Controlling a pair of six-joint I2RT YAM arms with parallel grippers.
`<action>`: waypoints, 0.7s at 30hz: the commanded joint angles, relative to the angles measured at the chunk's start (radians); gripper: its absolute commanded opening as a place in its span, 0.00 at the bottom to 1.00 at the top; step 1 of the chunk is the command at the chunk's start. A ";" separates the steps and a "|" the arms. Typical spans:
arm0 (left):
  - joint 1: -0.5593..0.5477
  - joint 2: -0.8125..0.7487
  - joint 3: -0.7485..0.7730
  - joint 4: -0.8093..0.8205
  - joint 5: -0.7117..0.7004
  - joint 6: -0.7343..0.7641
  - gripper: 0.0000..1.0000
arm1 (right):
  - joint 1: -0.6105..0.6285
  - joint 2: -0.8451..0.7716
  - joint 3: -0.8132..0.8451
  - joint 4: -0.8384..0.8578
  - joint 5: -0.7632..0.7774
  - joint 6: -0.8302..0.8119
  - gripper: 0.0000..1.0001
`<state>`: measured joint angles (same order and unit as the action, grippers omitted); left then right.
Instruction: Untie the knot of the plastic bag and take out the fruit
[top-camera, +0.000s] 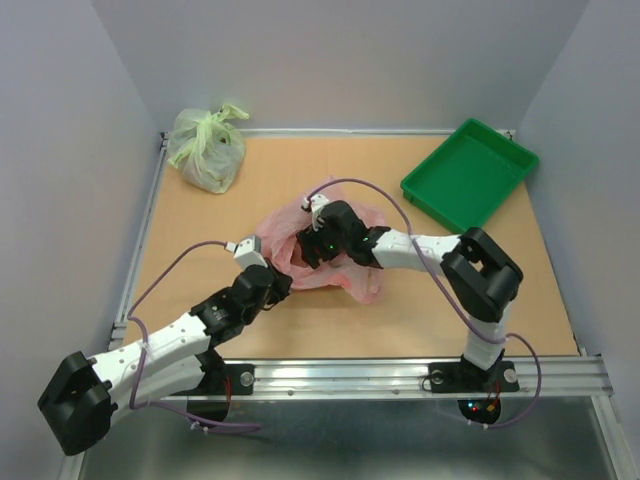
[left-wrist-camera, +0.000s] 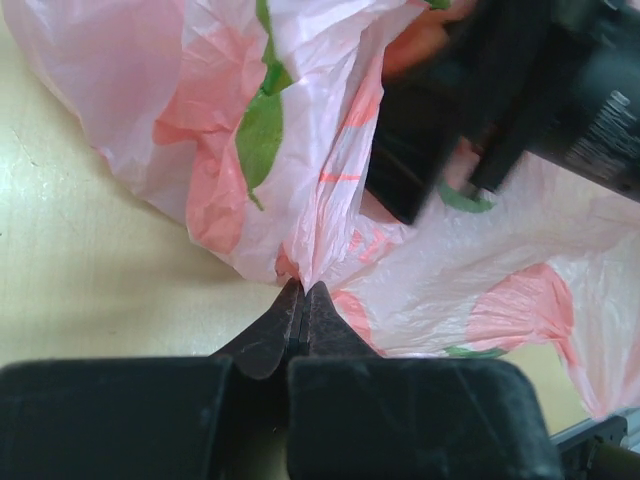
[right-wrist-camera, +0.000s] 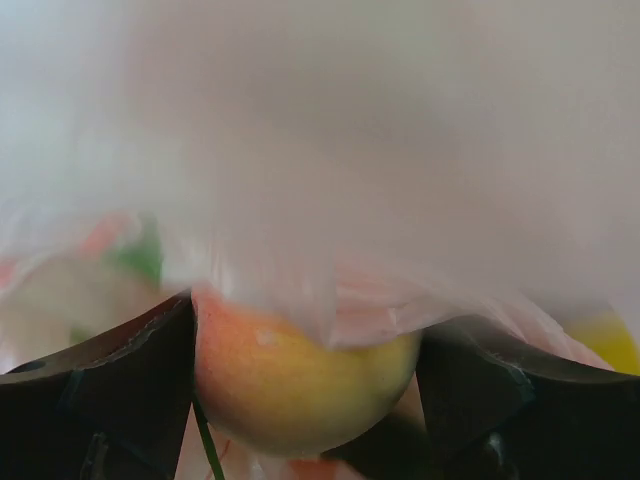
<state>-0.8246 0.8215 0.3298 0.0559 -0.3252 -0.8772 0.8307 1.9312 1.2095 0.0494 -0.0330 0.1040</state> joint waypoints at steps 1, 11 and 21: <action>-0.004 0.020 0.038 0.007 -0.083 0.017 0.00 | 0.002 -0.199 -0.126 0.041 -0.019 -0.018 0.29; 0.070 0.126 0.156 -0.007 -0.137 0.098 0.00 | 0.002 -0.532 -0.266 -0.094 -0.215 -0.069 0.17; 0.093 0.134 0.183 -0.050 -0.129 0.173 0.00 | -0.051 -0.657 -0.099 -0.149 0.112 -0.167 0.17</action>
<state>-0.7376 0.9714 0.4755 0.0303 -0.4240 -0.7536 0.8249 1.2762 1.0046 -0.1005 -0.1432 -0.0021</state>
